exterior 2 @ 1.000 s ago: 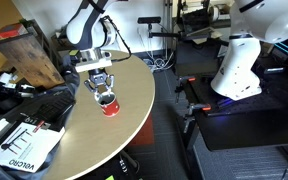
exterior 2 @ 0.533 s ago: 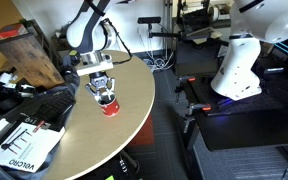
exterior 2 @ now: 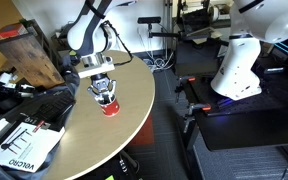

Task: Remove the pen from the orange cup and put it on the table

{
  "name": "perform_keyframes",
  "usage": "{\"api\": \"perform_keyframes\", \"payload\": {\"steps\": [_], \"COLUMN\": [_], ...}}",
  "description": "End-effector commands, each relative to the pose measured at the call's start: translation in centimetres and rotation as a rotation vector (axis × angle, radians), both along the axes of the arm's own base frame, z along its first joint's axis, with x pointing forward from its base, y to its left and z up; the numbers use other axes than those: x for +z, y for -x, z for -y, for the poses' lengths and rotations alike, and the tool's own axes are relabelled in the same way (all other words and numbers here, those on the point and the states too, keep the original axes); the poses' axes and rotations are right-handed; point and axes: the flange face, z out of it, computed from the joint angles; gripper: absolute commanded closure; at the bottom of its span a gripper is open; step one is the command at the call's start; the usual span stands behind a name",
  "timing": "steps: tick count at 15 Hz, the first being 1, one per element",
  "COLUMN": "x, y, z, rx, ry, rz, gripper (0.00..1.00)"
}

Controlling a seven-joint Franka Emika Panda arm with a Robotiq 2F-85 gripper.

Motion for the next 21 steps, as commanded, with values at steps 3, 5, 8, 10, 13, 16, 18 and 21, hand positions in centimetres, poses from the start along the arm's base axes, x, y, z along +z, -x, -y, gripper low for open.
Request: {"api": "perform_keyframes", "payload": {"steps": [3,5,8,10,13,16,18,21], "x": [0.7,2.5,6.2,8.8,11.9,12.8,12.5,11.4], "y": [-0.1,0.9,2.4,3.6,5.4,7.6,8.7,10.3], "z": [-0.1,-0.3,-0.8,-1.0,-1.1,-1.2,-1.0,-1.9], "rx": [0.021,0.047,0.082,0.094,0.149,0.183,0.207,0.222], "ry": [-0.056,-0.104,-0.071,-0.038,-0.046,0.019,0.084,0.053], "rz": [0.017,0.043,0.126,0.155,0.187,0.118,0.056,-0.137], "gripper": [0.97,0.95,0.95,0.95,0.95,0.95,0.95,0.95]}}
